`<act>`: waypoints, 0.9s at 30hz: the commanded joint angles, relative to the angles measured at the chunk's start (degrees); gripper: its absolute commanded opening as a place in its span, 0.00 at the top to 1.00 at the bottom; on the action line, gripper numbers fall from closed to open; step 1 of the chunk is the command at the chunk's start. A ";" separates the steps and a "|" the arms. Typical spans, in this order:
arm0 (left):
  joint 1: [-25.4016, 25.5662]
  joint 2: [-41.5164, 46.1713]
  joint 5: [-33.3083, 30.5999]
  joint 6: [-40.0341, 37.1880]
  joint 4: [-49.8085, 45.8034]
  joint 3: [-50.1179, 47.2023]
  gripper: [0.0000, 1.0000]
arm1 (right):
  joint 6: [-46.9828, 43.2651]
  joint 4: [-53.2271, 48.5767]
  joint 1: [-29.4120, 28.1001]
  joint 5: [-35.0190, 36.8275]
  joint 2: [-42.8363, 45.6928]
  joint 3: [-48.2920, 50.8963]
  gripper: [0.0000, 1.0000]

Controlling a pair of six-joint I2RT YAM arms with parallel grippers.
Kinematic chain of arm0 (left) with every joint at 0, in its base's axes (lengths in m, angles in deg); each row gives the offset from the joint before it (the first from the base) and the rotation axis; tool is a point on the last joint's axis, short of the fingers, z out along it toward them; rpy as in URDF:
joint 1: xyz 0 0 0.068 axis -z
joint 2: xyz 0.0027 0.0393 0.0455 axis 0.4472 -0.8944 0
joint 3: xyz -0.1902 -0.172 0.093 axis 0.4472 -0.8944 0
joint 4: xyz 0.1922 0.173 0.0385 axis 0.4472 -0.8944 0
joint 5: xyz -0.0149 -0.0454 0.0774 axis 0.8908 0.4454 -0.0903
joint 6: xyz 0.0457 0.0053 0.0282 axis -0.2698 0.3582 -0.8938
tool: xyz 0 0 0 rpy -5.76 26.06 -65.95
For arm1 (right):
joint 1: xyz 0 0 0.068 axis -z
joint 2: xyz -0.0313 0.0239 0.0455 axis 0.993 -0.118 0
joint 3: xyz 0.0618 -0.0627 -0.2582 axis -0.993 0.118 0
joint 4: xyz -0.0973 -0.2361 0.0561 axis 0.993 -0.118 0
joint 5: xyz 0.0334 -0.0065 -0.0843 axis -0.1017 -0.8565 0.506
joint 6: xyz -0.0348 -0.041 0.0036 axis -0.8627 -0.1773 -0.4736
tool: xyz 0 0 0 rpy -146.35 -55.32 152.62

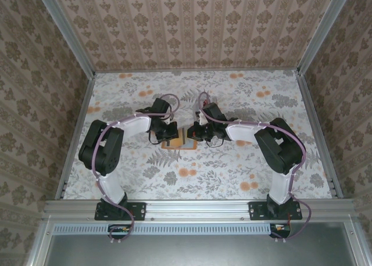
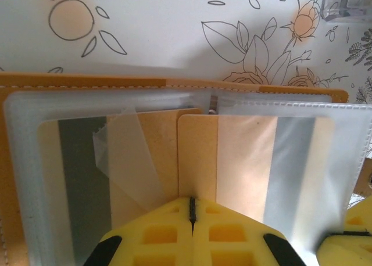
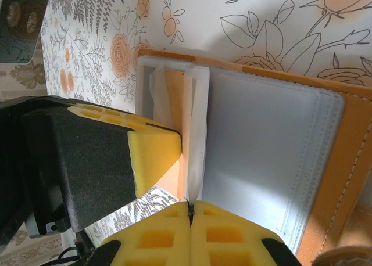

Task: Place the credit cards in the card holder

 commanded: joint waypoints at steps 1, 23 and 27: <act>0.91 -1.48 -0.14 -0.97 -0.53 1.07 1.00 | 0.78 2.41 0.17 -1.77 0.86 -1.34 1.00; 1.86 0.94 0.25 0.40 0.20 1.24 0.97 | 4.23 8.86 -0.36 -7.49 -4.44 -1.91 1.00; 1.23 3.55 -0.81 -0.05 -1.54 0.80 0.93 | 2.75 6.34 -0.88 -7.04 -4.66 -3.20 0.99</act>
